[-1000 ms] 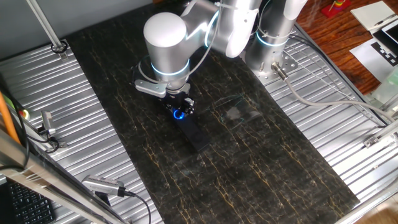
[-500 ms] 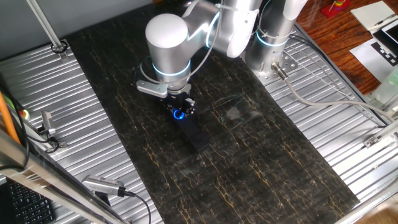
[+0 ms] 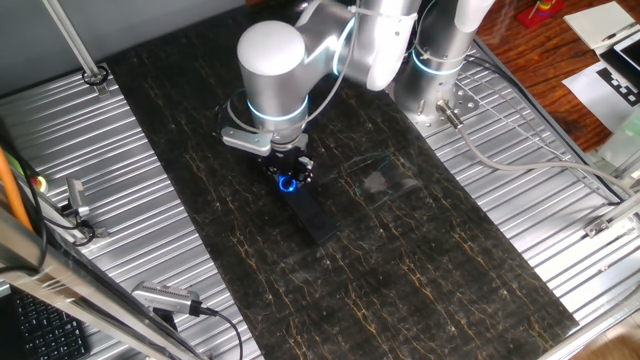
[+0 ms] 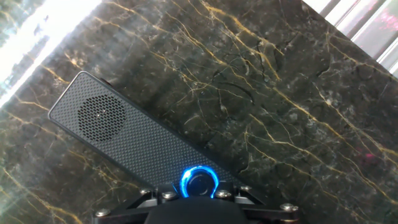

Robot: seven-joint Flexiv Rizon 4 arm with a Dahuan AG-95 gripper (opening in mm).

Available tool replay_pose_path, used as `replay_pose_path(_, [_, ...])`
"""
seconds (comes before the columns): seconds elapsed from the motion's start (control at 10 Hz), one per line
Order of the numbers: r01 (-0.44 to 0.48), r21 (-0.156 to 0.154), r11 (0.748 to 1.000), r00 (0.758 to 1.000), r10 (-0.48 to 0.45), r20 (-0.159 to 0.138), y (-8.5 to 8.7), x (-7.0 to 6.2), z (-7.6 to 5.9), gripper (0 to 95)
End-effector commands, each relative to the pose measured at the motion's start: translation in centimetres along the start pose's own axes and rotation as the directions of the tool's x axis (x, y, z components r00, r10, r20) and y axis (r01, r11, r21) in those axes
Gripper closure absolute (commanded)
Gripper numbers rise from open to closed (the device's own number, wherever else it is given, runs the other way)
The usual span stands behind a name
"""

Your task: Turn the knob to increase the volume of the speaker

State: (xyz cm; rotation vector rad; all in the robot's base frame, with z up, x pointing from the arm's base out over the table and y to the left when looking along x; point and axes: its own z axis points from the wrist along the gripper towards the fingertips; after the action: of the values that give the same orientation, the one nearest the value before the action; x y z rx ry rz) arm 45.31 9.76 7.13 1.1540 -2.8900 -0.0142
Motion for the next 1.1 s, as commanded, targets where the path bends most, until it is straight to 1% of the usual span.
replay_pose_path(0.1, [-0.001,-0.003,1.000,1.000,0.001,0.001,0.04,-0.05,0.20,57.0])
replay_pose_path(1.1, [-0.014,-0.005,1.000,1.000,0.014,-0.002,0.03,0.01,0.41,57.0])
